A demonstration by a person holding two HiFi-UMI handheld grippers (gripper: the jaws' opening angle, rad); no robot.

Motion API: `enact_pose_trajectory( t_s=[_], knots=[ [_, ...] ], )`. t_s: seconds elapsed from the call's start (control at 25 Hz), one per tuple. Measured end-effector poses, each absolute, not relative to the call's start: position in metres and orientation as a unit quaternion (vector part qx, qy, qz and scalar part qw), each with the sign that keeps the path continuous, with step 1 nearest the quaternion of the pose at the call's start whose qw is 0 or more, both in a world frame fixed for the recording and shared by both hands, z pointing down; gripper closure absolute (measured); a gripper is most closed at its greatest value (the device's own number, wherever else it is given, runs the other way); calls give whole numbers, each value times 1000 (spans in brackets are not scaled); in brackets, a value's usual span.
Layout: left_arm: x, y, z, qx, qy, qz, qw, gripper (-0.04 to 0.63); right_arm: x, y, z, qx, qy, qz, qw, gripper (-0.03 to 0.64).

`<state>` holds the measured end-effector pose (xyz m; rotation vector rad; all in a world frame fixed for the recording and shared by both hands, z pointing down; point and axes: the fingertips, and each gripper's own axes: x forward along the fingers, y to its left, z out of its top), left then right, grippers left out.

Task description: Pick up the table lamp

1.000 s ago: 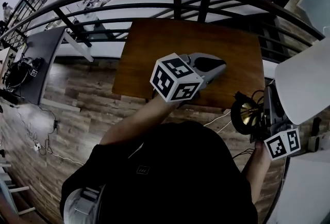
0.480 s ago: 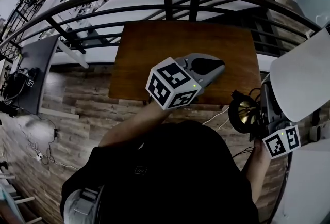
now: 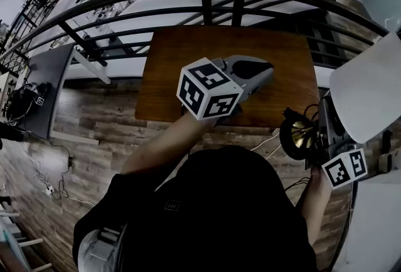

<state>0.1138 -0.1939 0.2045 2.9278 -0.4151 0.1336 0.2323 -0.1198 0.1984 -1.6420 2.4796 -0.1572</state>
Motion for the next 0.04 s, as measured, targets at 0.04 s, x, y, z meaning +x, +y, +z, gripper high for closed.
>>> enact_pose_trajectory(
  t_s=[0.04],
  knots=[
    [112,-195,202,985,-143,44,88,578,232,-119,198,-550,830,-53,82,569]
  ],
)
